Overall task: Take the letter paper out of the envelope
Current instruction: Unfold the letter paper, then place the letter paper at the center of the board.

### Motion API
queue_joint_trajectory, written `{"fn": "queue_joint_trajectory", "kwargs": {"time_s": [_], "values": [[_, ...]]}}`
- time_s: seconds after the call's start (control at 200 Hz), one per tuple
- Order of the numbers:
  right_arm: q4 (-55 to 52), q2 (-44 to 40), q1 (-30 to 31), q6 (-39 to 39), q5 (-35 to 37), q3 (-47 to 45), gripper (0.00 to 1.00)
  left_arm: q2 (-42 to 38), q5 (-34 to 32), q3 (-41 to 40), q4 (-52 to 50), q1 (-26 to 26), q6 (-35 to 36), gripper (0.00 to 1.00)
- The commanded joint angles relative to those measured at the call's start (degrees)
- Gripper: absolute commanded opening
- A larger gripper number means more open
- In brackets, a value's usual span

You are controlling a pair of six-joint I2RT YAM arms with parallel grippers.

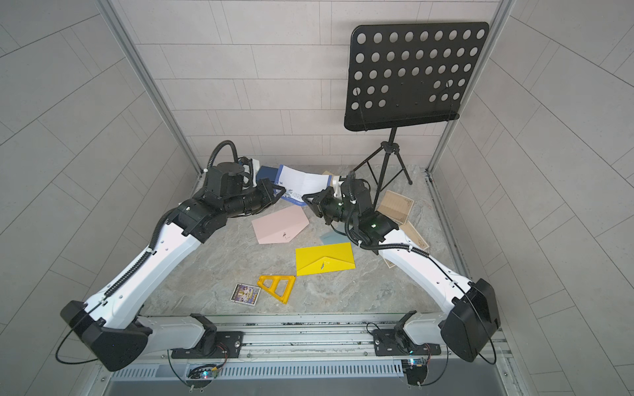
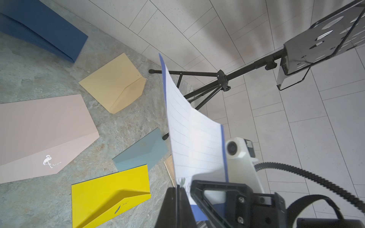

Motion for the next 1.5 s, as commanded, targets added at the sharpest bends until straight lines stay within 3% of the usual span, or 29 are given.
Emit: {"fn": "queue_joint_trajectory", "kwargs": {"time_s": [0.0,0.155,0.315,0.5,0.63,0.855,1.176,1.291,1.491], "values": [[-4.90,-1.55,-1.95,-6.59,-0.73,2.51,0.00,-3.26,0.30,-2.65,-0.91,1.33,-0.71,0.00],[2.18,-0.09,-2.74,-5.03,-7.44,2.47,0.00,-4.08,2.55,-6.61,2.18,2.26,-2.96,0.12],[6.46,0.49,-3.37,-3.13,-9.97,1.96,0.00,-4.08,4.99,-8.71,4.75,2.48,-5.41,0.33],[-9.16,1.47,-4.85,-14.54,-13.05,7.79,0.00,-4.71,4.49,-8.64,1.81,3.70,-5.81,0.65],[-18.75,1.40,-5.52,-23.35,-12.96,9.95,0.00,-5.05,3.04,-5.62,-1.53,4.21,-3.36,0.75],[-32.08,1.34,-5.74,-32.14,-9.07,11.10,0.00,-5.49,2.41,-3.87,-4.11,4.29,-1.98,0.77],[-39.64,-3.94,-5.77,-33.09,-1.38,0.90,0.00,-4.85,4.61,-6.62,-5.67,3.86,-2.50,0.76],[-39.04,-6.15,-6.20,-32.47,-0.16,-3.26,0.00,-3.53,6.15,-7.10,-8.83,3.85,-4.23,0.73],[-30.75,-4.25,-3.72,-34.21,-3.73,-4.69,0.00,-3.94,-0.21,-8.41,-17.22,4.94,-8.17,0.71]]}}
